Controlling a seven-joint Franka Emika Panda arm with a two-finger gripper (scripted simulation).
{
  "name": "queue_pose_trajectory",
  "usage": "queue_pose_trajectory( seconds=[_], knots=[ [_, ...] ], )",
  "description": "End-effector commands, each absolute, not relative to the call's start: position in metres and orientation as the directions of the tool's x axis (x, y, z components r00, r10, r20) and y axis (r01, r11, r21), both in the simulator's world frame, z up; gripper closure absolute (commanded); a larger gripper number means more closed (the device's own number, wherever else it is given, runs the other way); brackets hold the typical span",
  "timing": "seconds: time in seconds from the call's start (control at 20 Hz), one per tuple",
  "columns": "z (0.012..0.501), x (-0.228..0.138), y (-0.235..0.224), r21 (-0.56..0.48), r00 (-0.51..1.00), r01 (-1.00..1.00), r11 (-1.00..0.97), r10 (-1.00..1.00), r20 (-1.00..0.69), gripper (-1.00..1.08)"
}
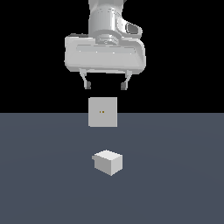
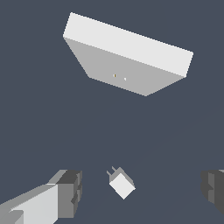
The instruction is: Plug the charger into the wall socket.
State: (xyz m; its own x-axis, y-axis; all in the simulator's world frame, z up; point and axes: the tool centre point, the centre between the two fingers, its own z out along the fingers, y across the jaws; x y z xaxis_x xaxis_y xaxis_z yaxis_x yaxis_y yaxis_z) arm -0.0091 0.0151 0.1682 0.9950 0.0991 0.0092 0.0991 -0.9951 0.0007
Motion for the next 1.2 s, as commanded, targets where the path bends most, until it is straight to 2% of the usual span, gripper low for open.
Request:
queue_pose_trajectory(
  seconds=[0.0, 0.5, 1.15],
  knots=[
    [0.163, -0.014, 0.016, -0.001, 0.991, 0.135, -0.991, 0.135, 0.013, -0.92],
    [0.133, -0.043, 0.021, -0.005, 0.935, 0.353, -0.936, 0.353, 0.037, -0.92],
    [0.089, -0.081, 0.016, -0.004, 0.783, 0.62, -0.784, 0.618, 0.072, -0.92]
  ],
)
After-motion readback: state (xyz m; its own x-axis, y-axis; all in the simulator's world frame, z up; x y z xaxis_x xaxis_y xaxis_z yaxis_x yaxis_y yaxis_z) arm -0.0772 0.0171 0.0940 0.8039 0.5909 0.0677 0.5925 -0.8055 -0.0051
